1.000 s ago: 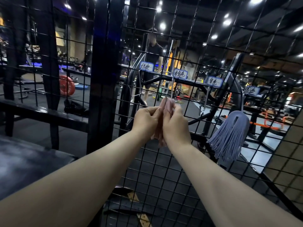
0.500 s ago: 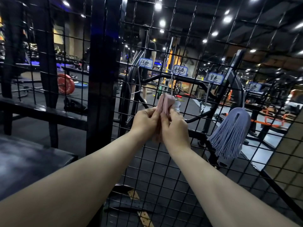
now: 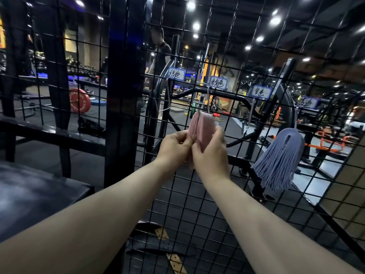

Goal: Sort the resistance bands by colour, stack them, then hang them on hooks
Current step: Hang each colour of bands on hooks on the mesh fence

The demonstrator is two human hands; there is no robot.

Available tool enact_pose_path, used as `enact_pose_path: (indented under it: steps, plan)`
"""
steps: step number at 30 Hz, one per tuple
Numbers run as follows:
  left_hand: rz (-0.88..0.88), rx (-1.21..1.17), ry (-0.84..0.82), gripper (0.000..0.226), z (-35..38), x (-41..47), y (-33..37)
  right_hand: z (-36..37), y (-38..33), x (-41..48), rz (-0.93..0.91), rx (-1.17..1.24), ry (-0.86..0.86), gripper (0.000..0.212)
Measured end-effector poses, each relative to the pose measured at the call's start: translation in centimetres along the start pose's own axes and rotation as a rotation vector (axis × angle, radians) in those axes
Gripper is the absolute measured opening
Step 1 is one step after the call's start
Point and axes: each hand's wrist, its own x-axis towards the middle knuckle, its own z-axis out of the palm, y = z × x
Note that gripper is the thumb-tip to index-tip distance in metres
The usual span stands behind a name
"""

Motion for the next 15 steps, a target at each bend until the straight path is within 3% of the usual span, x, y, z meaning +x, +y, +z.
enact_pose_path:
  steps: [6,15]
  plan:
    - [0.017,0.086,0.015,0.018,-0.3,0.5,-0.2,-0.2,0.3,-0.1,0.014,0.059,-0.028,0.054]
    - [0.084,0.244,0.111,0.016,-0.4,0.6,-0.5,0.3,1.0,-0.3,-0.078,-0.025,0.09,0.039]
